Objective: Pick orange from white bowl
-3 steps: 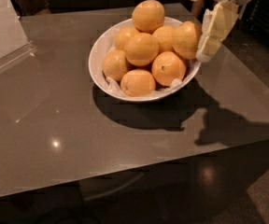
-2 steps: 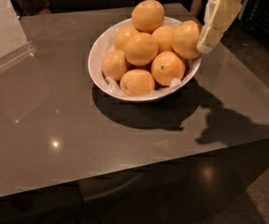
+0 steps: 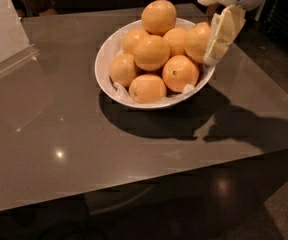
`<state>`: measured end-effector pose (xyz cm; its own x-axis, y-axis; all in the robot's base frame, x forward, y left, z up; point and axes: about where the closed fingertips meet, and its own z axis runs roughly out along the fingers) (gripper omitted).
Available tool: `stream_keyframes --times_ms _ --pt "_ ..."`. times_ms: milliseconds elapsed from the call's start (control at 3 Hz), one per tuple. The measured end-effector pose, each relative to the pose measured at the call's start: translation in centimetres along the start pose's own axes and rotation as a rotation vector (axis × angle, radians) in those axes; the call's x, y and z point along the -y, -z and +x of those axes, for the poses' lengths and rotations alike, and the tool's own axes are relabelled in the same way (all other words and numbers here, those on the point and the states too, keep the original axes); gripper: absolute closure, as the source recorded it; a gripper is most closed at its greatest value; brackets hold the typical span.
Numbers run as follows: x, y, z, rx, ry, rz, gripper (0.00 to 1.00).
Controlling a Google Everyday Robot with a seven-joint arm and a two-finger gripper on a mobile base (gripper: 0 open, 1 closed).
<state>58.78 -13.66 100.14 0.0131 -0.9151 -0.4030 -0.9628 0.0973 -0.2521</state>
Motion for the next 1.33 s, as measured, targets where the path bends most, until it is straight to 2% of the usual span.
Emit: stream_keyframes --times_ms 1000,1333 --pt "1.4 -4.9 2.6 -0.017 -0.053 -0.074 0.0" --pt "1.4 -4.9 2.6 -0.018 -0.053 -0.074 0.19"
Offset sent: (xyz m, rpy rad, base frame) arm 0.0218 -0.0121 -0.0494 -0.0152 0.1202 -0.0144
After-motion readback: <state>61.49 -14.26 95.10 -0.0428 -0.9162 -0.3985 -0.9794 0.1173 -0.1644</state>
